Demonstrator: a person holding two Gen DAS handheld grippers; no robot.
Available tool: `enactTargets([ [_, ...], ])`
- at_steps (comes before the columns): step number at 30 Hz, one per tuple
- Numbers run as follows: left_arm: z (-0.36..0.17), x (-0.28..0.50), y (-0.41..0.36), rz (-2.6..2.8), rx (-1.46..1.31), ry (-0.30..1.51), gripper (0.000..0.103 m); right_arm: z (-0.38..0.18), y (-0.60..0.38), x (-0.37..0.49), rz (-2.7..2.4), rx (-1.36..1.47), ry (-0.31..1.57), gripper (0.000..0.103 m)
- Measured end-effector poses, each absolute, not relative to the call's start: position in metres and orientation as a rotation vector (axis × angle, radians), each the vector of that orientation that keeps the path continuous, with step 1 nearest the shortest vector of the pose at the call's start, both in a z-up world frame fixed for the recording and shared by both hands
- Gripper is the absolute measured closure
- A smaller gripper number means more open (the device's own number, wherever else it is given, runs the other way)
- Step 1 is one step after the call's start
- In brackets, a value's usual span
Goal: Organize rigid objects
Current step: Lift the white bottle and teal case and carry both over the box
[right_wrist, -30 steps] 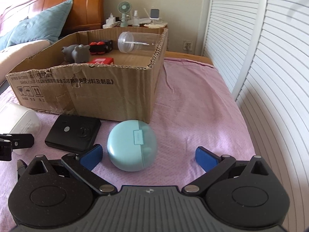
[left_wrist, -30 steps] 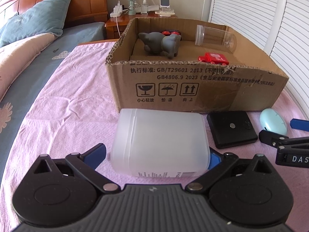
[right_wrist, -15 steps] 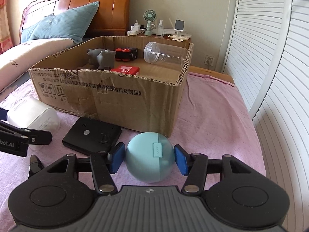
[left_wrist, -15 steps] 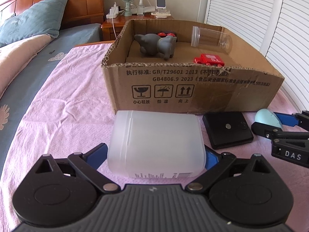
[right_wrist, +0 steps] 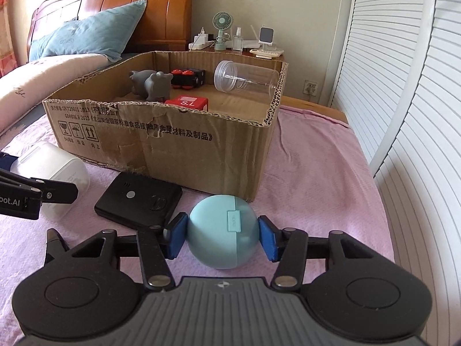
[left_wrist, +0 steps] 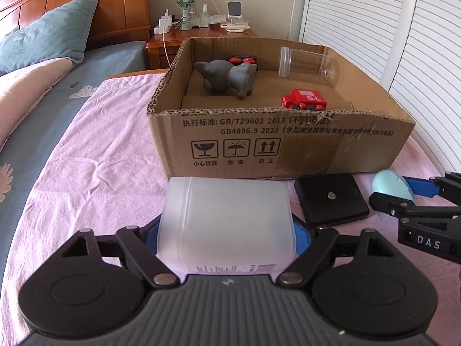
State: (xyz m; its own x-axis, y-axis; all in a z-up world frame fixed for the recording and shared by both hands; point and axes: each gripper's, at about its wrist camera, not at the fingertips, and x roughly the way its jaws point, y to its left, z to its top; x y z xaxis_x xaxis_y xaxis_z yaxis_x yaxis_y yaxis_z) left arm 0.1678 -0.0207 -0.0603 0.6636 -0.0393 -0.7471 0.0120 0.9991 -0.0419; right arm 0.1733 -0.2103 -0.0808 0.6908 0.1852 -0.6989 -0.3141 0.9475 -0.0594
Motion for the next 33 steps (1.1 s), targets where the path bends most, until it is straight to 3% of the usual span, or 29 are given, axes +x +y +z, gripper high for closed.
enactTargets([
  [15, -0.04, 0.158, -0.022, -0.16, 0.113, 0.835, 0.02, -0.066, -0.213, 0.154, 0.299, -0.221, 0.782, 0.045],
  [33, -0.055, 0.159, -0.018, -0.151, 0.143, 0.932, 0.019, -0.071, -0.215, 0.151, 0.294, -0.214, 0.814, 0.045],
])
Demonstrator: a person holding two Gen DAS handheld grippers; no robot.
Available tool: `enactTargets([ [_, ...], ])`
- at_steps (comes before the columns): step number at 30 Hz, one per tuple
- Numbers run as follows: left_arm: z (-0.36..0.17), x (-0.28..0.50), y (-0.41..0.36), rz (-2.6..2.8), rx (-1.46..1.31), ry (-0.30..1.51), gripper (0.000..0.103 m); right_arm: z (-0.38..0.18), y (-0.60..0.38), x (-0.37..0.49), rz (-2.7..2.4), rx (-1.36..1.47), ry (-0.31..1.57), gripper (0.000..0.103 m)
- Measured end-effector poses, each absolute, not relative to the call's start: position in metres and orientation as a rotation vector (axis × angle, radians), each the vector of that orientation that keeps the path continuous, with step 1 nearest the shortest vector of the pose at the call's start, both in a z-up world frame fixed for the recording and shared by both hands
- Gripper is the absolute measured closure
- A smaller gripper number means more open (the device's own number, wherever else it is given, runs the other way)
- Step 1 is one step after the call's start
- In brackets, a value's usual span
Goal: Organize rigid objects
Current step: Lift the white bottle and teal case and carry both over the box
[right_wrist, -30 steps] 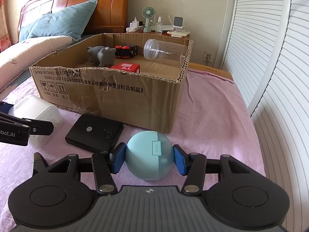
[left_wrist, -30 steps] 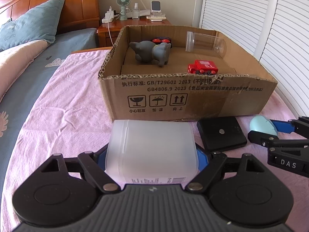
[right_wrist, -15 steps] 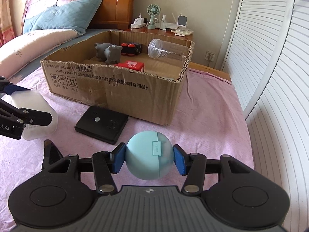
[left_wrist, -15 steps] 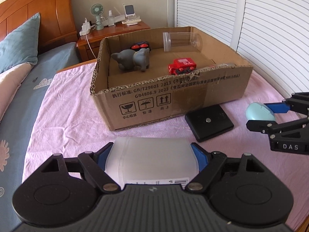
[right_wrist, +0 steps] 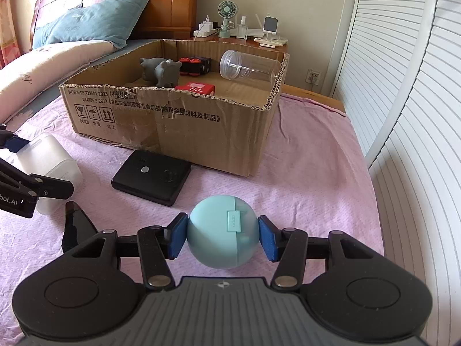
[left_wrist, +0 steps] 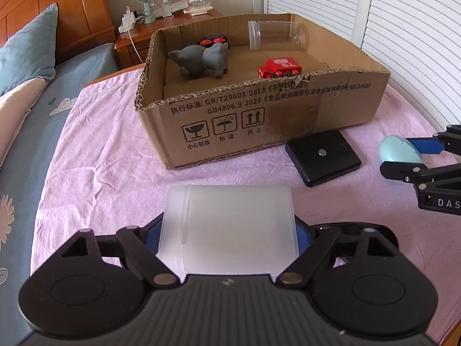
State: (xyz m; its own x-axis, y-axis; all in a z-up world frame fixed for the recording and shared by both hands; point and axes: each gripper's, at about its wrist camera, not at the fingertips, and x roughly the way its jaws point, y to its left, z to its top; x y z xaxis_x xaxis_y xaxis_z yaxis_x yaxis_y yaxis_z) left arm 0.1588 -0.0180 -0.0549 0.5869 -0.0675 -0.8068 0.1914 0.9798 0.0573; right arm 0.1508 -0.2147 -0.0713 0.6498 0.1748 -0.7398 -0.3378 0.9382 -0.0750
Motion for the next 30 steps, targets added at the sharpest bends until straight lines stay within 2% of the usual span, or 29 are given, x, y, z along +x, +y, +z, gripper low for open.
enactTargets([
  [19, -0.044, 0.162, -0.017, -0.243, 0.187, 0.937, 0.021, -0.074, -0.217, 0.153, 0.31, -0.201, 0.828, 0.045],
  [30, 0.009, 0.16, -0.017, -0.344, 0.227, 0.893, 0.021, -0.031, -0.218, 0.142, 0.379, -0.249, 0.784, 0.045],
])
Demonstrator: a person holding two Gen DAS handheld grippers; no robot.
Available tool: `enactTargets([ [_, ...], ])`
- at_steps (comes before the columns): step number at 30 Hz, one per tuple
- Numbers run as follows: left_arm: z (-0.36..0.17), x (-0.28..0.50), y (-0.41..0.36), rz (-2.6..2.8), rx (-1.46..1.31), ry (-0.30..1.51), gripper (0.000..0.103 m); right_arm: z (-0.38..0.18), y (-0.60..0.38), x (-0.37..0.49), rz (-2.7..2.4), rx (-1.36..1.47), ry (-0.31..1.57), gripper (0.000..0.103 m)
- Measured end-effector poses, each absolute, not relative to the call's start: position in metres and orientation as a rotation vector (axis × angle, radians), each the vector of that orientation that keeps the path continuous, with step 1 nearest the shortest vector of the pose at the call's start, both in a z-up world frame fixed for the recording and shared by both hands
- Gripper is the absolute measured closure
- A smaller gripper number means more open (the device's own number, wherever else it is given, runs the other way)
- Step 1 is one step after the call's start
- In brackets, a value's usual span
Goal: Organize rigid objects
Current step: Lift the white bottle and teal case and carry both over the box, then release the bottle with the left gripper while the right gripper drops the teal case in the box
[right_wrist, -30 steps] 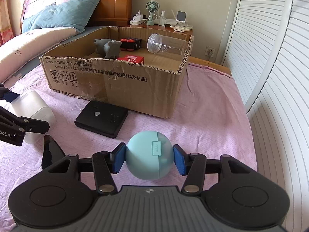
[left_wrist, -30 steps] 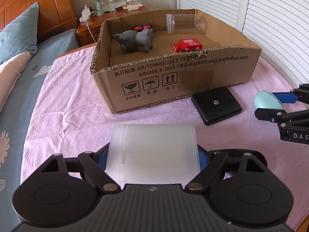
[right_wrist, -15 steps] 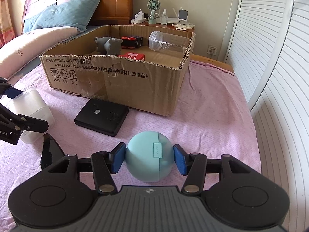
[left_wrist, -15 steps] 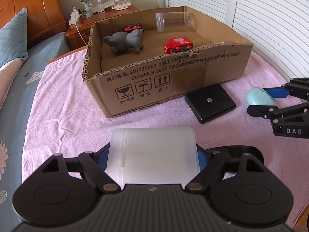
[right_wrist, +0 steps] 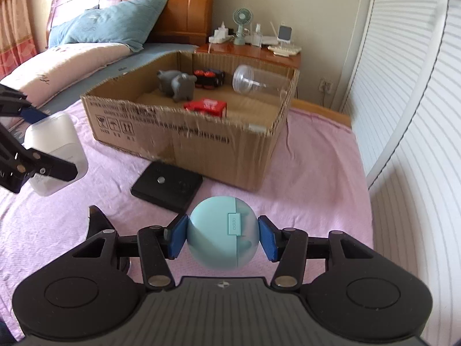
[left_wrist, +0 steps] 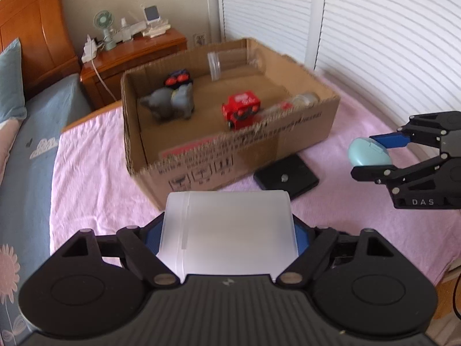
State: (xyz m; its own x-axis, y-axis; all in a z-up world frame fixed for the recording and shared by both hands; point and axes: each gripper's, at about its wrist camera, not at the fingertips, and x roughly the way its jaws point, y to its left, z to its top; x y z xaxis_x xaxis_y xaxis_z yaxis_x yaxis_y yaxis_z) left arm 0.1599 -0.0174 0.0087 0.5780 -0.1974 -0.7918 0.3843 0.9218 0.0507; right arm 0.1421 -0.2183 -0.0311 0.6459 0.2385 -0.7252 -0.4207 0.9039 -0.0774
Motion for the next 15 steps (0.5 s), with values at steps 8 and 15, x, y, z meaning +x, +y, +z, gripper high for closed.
enactTargets([
  [8, 0.047, 0.195, -0.017, -0.355, 0.222, 0.81, 0.02, 0.02, -0.217, 0.151, 0.433, -0.259, 0.7, 0.045],
  [15, 0.033, 0.255, -0.017, -0.32, 0.199, 0.841, 0.02, 0.037, -0.211, 0.174, 0.42, -0.258, 0.66, 0.045],
])
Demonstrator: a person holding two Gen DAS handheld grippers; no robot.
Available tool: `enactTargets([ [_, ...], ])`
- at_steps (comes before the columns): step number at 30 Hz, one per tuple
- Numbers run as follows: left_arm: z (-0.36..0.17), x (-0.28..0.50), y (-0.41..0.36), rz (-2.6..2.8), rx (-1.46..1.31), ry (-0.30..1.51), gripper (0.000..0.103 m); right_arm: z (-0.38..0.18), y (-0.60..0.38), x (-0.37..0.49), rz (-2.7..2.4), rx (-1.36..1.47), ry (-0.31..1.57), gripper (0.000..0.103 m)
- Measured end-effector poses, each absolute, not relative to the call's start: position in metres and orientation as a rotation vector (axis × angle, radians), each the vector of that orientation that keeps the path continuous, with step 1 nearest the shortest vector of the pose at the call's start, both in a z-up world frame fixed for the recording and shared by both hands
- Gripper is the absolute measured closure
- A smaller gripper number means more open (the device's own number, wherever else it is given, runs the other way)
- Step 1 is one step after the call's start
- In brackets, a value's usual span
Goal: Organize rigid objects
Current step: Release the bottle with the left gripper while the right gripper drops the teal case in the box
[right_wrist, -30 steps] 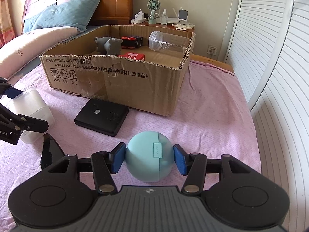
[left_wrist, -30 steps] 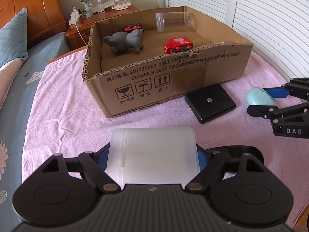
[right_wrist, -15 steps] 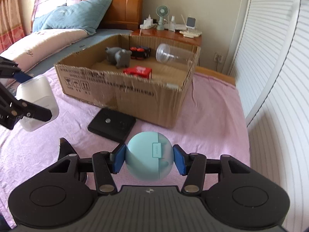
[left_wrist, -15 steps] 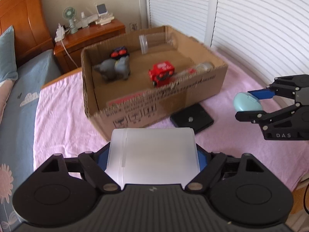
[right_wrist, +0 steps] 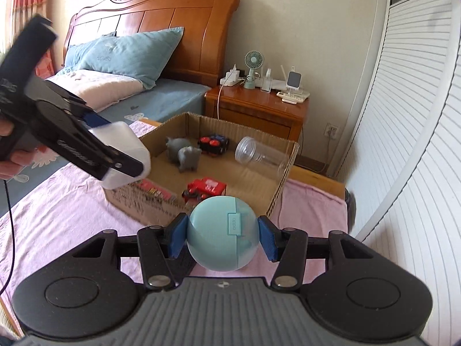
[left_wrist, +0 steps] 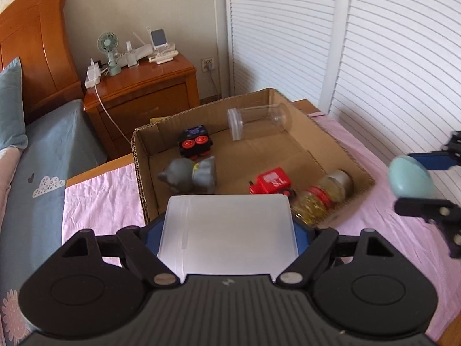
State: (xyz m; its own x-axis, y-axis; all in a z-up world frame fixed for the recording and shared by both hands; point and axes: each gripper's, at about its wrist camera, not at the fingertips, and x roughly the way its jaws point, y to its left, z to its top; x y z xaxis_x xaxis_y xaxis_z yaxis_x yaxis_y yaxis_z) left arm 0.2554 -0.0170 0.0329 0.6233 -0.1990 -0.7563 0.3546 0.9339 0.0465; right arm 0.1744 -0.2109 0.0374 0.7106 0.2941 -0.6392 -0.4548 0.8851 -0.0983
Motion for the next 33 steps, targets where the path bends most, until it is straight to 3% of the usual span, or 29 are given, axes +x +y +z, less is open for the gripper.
enactTargets([
  [6, 0.012, 0.294, -0.014, -0.256, 0.17, 0.868, 0.02, 0.037, -0.206, 0.19, 0.415, -0.254, 0.667, 0.045],
  [11, 0.01, 0.301, -0.003, -0.205, 0.085, 0.828, 0.013, 0.035, -0.199, 0.198, 0.418, -0.252, 0.675, 0.045],
  [21, 0.033, 0.257, 0.003, -0.241, 0.108, 0.767, 0.004, 0.03, -0.185, 0.238, 0.406, -0.231, 0.721, 0.045],
  [33, 0.05, 0.21, 0.01, -0.336, 0.137, 0.745, 0.004, -0.002, -0.167, 0.321, 0.313, -0.205, 0.848, 0.045],
])
